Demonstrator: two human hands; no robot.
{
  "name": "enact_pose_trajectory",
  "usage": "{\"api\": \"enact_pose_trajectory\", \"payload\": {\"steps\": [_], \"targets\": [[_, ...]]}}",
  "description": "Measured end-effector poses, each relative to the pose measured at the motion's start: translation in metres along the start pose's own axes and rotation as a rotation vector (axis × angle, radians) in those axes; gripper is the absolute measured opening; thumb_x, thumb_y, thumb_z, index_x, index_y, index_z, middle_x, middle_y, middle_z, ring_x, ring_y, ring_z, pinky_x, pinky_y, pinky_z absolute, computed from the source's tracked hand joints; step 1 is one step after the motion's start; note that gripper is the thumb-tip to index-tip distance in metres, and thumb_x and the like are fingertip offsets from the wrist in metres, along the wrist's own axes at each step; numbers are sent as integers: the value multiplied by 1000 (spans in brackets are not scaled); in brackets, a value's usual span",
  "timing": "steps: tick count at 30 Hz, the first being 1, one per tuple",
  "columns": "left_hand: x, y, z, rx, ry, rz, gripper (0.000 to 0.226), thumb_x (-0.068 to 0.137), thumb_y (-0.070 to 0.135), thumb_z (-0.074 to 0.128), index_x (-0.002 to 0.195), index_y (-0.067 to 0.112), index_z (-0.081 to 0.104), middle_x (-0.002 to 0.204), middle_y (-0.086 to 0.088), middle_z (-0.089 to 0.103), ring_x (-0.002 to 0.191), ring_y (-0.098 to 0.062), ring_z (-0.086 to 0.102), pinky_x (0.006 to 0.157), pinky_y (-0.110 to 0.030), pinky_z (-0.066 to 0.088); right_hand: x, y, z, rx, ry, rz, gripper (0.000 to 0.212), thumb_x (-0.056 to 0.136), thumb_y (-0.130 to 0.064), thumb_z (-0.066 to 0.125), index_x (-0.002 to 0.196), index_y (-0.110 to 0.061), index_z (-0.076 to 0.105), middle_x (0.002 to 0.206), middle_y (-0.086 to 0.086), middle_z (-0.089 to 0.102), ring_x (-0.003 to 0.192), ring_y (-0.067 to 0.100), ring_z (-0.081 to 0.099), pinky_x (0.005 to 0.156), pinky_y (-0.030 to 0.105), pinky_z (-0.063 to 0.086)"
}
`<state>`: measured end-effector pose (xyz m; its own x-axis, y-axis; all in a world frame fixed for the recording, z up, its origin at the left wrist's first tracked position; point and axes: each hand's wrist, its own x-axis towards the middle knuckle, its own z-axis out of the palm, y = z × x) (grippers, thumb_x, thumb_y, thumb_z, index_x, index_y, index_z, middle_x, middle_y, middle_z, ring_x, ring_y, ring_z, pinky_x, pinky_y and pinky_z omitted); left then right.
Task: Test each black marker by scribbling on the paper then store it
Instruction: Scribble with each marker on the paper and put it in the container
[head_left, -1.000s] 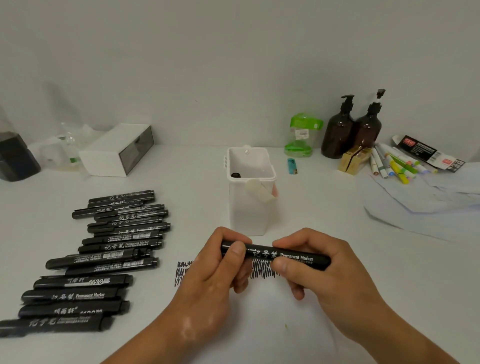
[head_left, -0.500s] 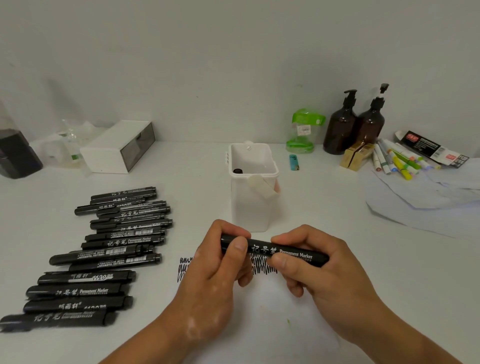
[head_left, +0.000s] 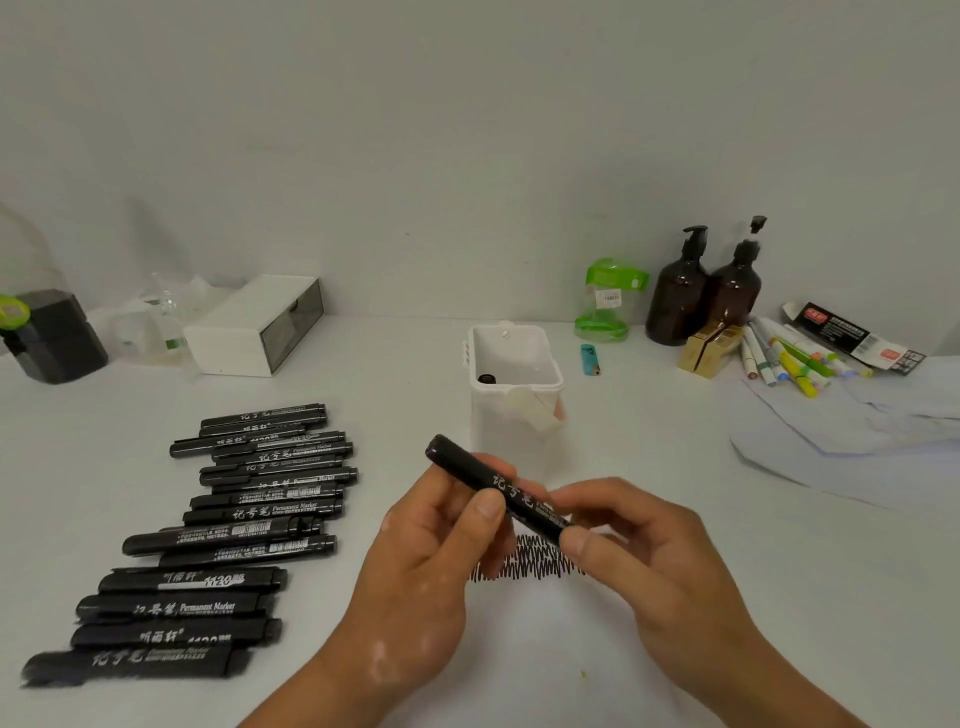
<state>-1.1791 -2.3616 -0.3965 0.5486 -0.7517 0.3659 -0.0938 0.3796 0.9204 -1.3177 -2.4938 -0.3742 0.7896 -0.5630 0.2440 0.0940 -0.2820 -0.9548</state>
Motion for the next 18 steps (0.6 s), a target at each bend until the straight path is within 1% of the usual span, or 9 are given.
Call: {"api": "enact_pose_trajectory", "payload": {"steps": [2, 4, 7, 8, 10, 12, 14, 16, 18], "targets": [[-2, 4, -2, 135, -9, 14, 24, 92, 46, 57, 108, 29, 64, 100, -5, 74, 76, -14, 63, 68, -21, 49, 1, -11, -2, -115, 74, -69, 24, 78, -27, 70, 98, -38, 76, 88, -3, 73, 77, 19, 68, 70, 21, 54], [-5, 7, -3, 332, -11, 37, 25, 91, 50, 54, 107, 34, 63, 93, 4, 73, 76, -12, 64, 68, -18, 48, 3, -28, 0, -154, 54, -149, 26, 81, -29, 70, 103, -43, 73, 99, -10, 75, 85, 16, 68, 69, 18, 55], [-7, 11, -3, 568, -56, 125, 17, 95, 49, 51, 103, 39, 62, 82, 10, 66, 68, -14, 60, 63, -14, 43, 13, -51, 7, -290, -42, -171, 35, 78, -51, 67, 113, -48, 69, 104, -22, 72, 90, 7, 69, 72, 16, 56], [-7, 12, -3, 590, -70, 144, 15, 96, 47, 51, 102, 39, 62, 80, 10, 64, 66, -15, 59, 62, -14, 43, 16, -56, 8, -382, -55, -176, 36, 77, -55, 66, 112, -51, 69, 100, -25, 71, 89, 4, 69, 72, 14, 55], [-7, 14, -5, 586, -83, 167, 12, 97, 45, 51, 99, 40, 62, 76, 9, 63, 62, -14, 59, 61, -14, 42, 20, -65, 12, -526, -70, -187, 29, 80, -52, 68, 109, -50, 72, 93, -26, 73, 86, -1, 69, 74, 12, 54], [-6, 15, -8, 597, -59, 164, 12, 96, 49, 51, 98, 45, 62, 77, 11, 62, 63, -12, 59, 60, -12, 42, 24, -75, 13, -552, -68, -207, 24, 82, -41, 74, 106, -45, 75, 90, -23, 76, 83, -3, 70, 75, 12, 54], [-3, 15, -14, 582, 23, 101, 19, 95, 53, 52, 104, 45, 66, 82, 12, 66, 65, -6, 58, 58, -9, 40, 34, -92, 5, -498, -20, -249, 23, 80, -29, 81, 100, -40, 75, 85, -18, 77, 74, 1, 71, 70, 12, 53], [1, 14, -20, 551, 119, 30, 27, 92, 57, 50, 104, 42, 70, 83, 13, 68, 61, -3, 54, 57, -7, 39, 51, -116, -11, -408, 104, -311, 20, 78, -24, 86, 91, -33, 73, 80, -12, 78, 65, 6, 71, 69, 19, 56], [3, 13, -25, 550, 170, -5, 27, 86, 53, 53, 98, 39, 72, 80, 16, 68, 60, -2, 54, 56, -7, 40, 69, -142, -26, -394, 249, -392, 16, 75, -31, 84, 88, -30, 74, 79, -9, 78, 68, 8, 73, 75, 34, 61]]}}
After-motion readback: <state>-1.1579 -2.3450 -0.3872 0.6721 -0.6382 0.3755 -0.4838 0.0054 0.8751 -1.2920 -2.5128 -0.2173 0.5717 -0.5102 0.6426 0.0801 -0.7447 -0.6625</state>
